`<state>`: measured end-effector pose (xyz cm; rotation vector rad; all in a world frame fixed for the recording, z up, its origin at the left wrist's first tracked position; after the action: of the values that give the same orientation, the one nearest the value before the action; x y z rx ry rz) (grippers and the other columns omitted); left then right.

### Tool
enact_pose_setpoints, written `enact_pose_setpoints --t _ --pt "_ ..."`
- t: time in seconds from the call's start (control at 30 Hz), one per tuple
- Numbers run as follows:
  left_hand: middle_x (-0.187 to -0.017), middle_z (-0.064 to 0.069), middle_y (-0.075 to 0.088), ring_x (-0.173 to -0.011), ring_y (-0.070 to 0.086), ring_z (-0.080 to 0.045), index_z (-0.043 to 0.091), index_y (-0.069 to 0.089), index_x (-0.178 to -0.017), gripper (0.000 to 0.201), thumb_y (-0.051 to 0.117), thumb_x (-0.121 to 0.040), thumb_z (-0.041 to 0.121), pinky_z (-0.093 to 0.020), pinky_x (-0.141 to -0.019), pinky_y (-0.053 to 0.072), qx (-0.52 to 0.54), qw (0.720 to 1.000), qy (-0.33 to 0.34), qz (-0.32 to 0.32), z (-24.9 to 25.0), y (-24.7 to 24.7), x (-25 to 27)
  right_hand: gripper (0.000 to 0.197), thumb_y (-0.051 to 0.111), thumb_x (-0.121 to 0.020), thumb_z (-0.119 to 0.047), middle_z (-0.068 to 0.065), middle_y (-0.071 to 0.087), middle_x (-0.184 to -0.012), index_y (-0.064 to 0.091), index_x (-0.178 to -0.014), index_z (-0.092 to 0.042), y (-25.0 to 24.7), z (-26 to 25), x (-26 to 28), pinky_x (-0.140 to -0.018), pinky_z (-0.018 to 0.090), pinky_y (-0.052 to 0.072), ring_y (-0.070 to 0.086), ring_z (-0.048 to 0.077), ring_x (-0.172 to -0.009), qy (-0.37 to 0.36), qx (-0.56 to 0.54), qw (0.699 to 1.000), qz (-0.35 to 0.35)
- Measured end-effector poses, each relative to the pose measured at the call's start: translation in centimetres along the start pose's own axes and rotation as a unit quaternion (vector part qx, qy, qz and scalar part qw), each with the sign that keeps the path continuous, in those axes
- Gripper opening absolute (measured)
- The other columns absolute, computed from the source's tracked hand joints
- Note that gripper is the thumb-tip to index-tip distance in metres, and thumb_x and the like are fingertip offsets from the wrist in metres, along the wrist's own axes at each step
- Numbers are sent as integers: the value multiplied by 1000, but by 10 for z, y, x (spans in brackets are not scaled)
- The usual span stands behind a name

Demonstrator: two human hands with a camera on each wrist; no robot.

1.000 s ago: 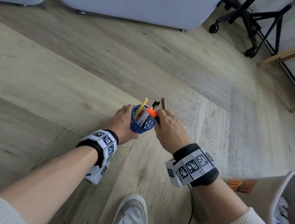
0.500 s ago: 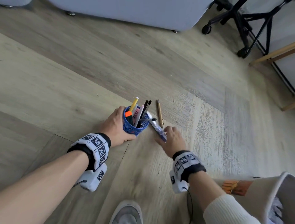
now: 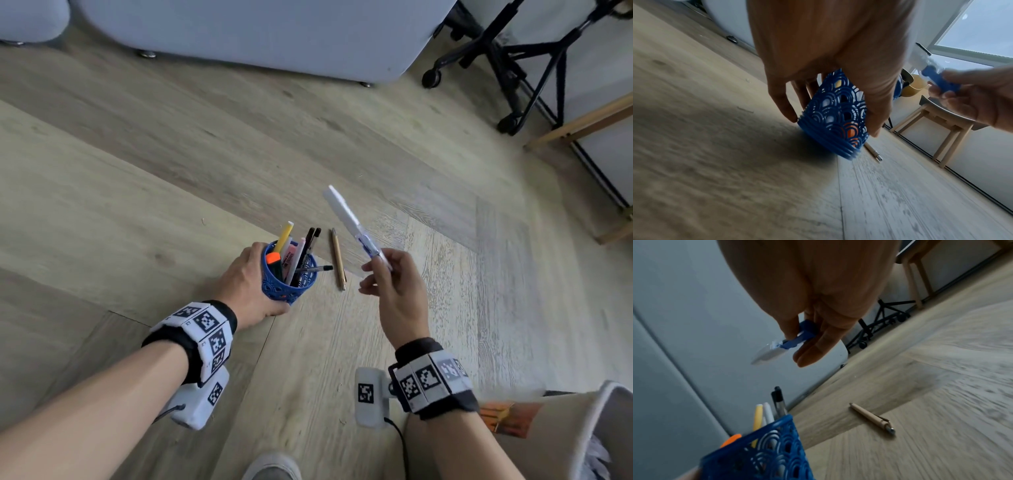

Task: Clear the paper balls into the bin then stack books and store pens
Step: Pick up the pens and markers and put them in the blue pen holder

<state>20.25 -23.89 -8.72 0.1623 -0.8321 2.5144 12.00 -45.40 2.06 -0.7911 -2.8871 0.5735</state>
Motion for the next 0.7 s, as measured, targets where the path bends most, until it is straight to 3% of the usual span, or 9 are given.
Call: enact_pose_setpoints --t 0.2,0.3,0.37,0.43,0.53,0.6,0.63,0.7 --pt "-119 8 53 -98 58 -15 30 37 -127 92 89 -51 35 -34 -83 52 21 999 -12 38 -3 -13 5 15 48 -100 -11 11 67 -88 56 -107 0 28 0 12 -65 31 57 62 19 -67 33 -75 994 -76" --pt "-124 8 50 -107 56 -13 30 35 -130 103 93 -45 38 -33 -90 50 59 998 -10 32 -8 -16 6 17 48 -100 -13 8 67 -86 57 -108 0 35 11 16 -66 34 57 62 19 -68 53 -75 991 -95" --pt "-135 4 39 -121 45 -10 24 25 -139 123 95 -40 46 -29 -101 42 90 996 -17 12 -11 -16 9 16 51 -99 -14 10 67 -87 58 -107 -4 38 15 18 -66 34 57 63 19 -67 45 -48 992 -104" --pt "-147 1 28 -130 31 -4 25 11 -146 140 91 -36 57 -24 -104 32 117 993 -18 26 -9 -24 12 12 52 -98 -14 11 68 -87 59 -105 -7 38 16 19 -66 33 57 64 19 -67 36 -30 993 -108" --pt "-153 4 26 -137 29 -4 35 9 -146 142 82 -30 75 -27 -107 32 133 989 25 66 7 -42 15 9 54 -97 -13 12 68 -87 60 -102 -12 42 11 20 -66 34 58 64 20 -67 19 -10 993 -115" --pt "-146 7 37 -127 45 -7 33 14 -146 136 78 -34 77 -29 -103 40 103 992 48 63 22 -47 16 9 54 -97 -14 10 69 -86 61 -102 -13 48 6 21 -65 33 58 64 19 -66 11 -6 992 -125" --pt "-137 11 46 -113 54 -4 34 19 -144 129 76 -37 77 -27 -97 44 85 993 56 56 30 -47 18 9 55 -97 -14 9 69 -85 62 -102 -13 52 3 21 -65 33 58 64 20 -66 8 -4 991 -131" --pt "-123 24 51 -93 58 7 35 28 -140 116 74 -42 77 -23 -88 48 66 994 79 44 44 -44 21 13 54 -97 -15 8 69 -83 63 -106 -12 62 -6 23 -64 31 57 65 19 -67 -6 0 988 -152"
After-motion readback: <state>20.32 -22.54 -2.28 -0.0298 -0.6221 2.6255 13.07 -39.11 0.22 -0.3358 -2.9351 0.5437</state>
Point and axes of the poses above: each hand's wrist, its own x-axis away from the middle knuckle, its own y-axis out of the palm, z = x × y, the point moved 9 cm from there along -x, towards the middle knuckle
